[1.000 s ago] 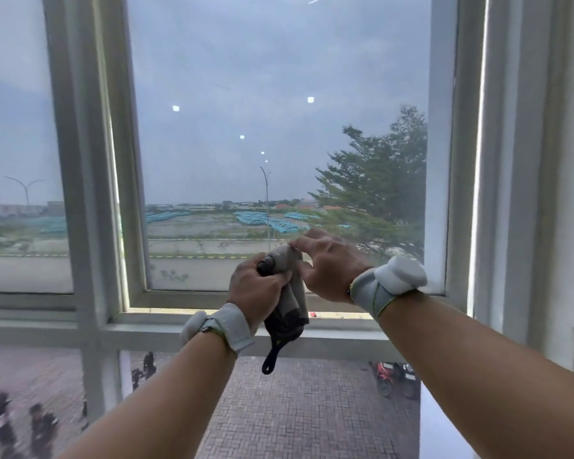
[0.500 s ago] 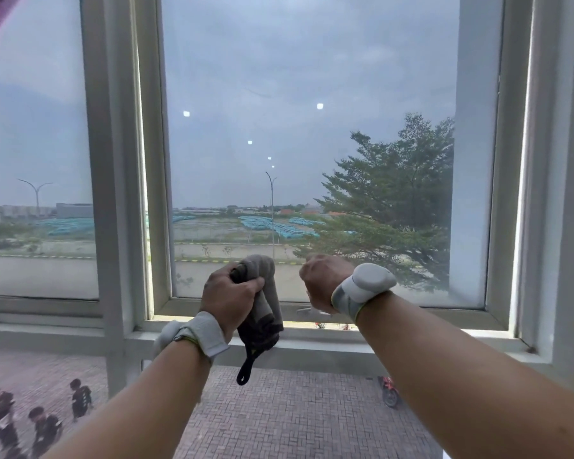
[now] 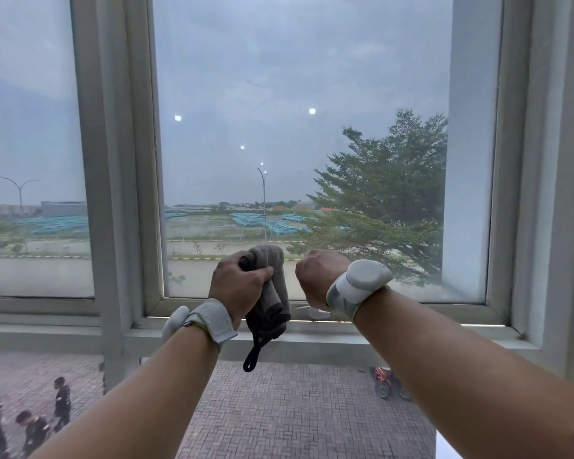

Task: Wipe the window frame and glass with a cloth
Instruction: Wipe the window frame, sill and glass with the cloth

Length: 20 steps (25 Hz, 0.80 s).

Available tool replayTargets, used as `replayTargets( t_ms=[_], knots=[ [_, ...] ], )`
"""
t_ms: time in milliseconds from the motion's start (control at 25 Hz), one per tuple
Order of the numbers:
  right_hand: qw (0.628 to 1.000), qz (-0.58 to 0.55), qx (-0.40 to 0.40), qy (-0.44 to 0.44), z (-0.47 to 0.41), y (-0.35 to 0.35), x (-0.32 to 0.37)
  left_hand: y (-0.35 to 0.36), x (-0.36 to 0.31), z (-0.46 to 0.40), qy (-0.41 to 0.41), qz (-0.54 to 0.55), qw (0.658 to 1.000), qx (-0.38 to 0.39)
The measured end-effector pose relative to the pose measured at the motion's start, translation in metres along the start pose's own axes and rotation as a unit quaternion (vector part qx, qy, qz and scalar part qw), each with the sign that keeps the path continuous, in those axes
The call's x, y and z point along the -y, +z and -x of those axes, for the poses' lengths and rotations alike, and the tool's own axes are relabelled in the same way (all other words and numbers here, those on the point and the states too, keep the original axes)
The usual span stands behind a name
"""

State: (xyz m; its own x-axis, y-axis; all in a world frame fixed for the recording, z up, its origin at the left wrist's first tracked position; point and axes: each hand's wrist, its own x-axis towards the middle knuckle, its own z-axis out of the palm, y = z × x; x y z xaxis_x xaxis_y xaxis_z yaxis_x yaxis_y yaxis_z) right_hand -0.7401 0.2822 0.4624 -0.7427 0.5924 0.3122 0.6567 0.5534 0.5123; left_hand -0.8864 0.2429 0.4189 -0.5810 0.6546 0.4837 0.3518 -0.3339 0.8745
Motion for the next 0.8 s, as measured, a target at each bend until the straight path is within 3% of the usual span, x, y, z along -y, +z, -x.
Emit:
replayTargets(
  t_ms=[800],
  knots=[
    [0.996,-0.076,-0.023,0.05,0.008,0.014,-0.012,-0.006,-0.012,0.011,0.017,-0.007,1.0,0.024]
  ],
)
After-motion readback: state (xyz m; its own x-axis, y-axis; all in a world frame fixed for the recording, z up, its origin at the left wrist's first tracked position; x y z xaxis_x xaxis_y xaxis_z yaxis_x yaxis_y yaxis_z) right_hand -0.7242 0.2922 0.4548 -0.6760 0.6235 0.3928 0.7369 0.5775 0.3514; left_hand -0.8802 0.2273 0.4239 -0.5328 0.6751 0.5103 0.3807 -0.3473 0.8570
